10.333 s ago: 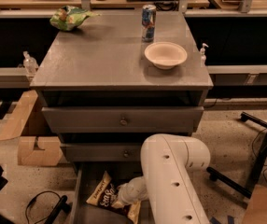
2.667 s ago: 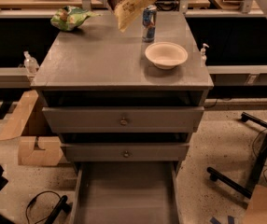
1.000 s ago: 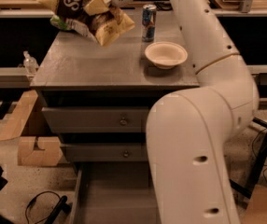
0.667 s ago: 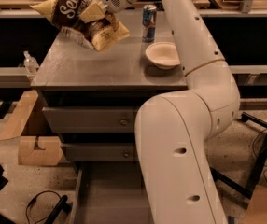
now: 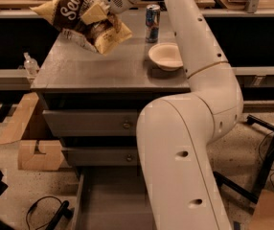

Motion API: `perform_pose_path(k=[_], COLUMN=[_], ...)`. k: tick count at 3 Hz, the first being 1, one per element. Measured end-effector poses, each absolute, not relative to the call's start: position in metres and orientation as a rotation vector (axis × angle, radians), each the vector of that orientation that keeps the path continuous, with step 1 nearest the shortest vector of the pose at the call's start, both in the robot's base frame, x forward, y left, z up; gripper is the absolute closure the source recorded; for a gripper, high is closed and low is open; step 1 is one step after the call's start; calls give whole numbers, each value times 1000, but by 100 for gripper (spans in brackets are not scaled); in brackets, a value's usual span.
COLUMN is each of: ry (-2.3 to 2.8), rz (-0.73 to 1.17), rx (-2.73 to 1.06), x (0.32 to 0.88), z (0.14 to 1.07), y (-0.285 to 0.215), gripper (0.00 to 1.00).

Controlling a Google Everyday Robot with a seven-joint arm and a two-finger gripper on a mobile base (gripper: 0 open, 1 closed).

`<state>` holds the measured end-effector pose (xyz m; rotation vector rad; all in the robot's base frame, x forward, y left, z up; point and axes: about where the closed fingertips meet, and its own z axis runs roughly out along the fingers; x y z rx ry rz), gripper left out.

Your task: Pick brown chip bag from bottom drawer and place on counter

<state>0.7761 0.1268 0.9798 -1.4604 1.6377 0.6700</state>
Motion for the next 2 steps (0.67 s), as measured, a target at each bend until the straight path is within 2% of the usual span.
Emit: perform_pose_path(k=[1,2], ry=[1638,1639], rz=[675,680], rx=[-1464,-1467], x=[777,777], z=[977,974], y=[131,134], gripper=[16,0])
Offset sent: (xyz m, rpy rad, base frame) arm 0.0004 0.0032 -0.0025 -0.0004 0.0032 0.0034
